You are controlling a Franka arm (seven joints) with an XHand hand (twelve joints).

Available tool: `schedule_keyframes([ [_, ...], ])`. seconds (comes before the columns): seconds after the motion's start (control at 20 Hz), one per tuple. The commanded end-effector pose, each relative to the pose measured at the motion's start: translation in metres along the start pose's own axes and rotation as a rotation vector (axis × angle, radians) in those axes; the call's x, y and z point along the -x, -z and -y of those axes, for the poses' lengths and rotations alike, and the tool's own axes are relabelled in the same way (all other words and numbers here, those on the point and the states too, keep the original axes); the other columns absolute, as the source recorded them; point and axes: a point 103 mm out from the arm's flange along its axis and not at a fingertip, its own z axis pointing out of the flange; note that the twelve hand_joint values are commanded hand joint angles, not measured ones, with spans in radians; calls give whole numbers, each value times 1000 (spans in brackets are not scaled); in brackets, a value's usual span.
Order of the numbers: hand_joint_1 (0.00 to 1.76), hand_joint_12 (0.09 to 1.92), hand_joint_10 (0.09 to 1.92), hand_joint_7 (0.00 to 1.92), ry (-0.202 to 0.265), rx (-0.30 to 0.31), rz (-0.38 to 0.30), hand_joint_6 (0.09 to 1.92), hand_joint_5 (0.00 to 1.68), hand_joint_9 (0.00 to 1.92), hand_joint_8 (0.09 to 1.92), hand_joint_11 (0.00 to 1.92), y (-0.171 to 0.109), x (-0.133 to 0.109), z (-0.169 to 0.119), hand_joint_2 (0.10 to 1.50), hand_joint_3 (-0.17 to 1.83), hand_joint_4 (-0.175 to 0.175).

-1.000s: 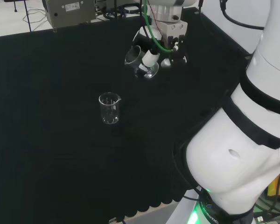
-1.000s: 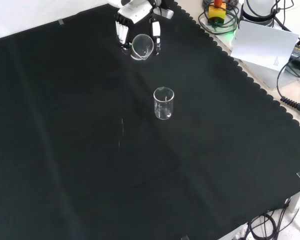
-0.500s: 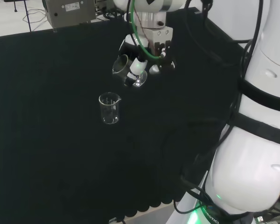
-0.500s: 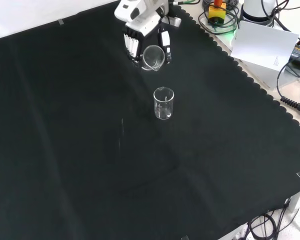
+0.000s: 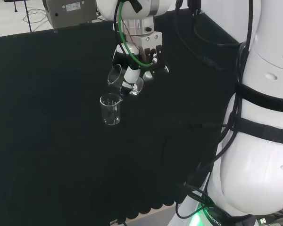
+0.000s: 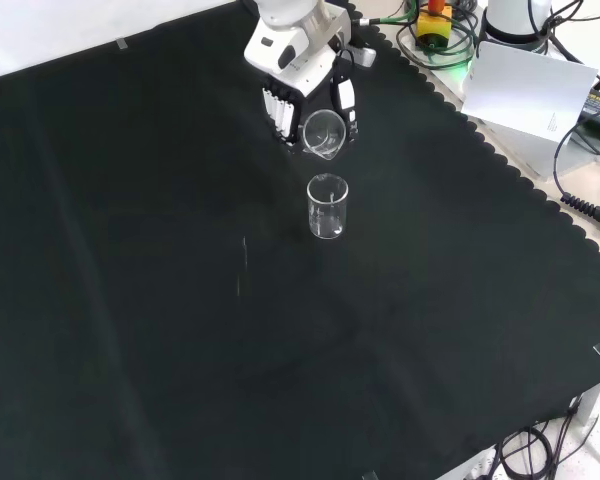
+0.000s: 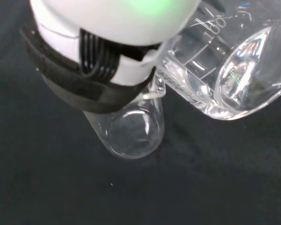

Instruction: Pour the water from the handheld beaker into the one on the table.

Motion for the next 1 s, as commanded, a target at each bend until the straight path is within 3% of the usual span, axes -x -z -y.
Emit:
schedule_keyframes([
  [0.05, 1303, 807, 812, 1220, -194, -155, 126, 915, 1161, 1587, 903, 1189, -20, 28, 8, 597, 840, -175],
  [0.35, 1303, 830, 841, 1215, -213, -184, 156, 933, 1156, 1577, 921, 1178, -19, 28, 8, 592, 857, -175],
  [1.0, 1302, 841, 856, 1212, -197, -190, 179, 942, 1153, 1575, 930, 1173, -15, 17, 7, 590, 864, -175],
])
